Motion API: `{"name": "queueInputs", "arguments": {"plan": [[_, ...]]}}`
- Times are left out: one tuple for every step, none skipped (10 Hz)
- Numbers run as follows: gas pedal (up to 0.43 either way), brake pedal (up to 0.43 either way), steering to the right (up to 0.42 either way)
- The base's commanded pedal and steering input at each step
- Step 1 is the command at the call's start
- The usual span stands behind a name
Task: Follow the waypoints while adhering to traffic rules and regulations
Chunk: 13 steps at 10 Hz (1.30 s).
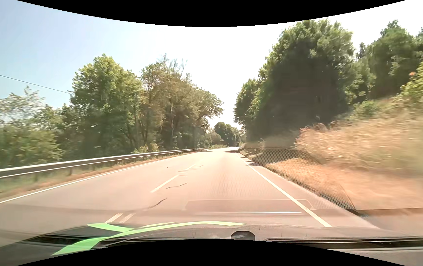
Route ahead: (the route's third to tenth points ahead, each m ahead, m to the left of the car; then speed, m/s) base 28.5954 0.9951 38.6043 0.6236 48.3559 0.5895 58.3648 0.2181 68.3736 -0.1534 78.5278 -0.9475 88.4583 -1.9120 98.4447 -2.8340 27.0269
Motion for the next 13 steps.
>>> {"name": "queueInputs", "arguments": {"plan": [[0.268, 0.000, 0.003], [0.268, 0.000, 0.003], [0.268, 0.000, 0.003], [0.260, 0.000, 0.003], [0.228, 0.000, 0.003], [0.220, 0.000, 0.003], [0.220, 0.000, 0.004], [0.220, 0.000, 0.004], [0.220, 0.000, 0.003], [0.228, 0.000, 0.003], [0.240, 0.000, 0.003], [0.248, 0.000, 0.003], [0.260, 0.000, 0.003]]}}
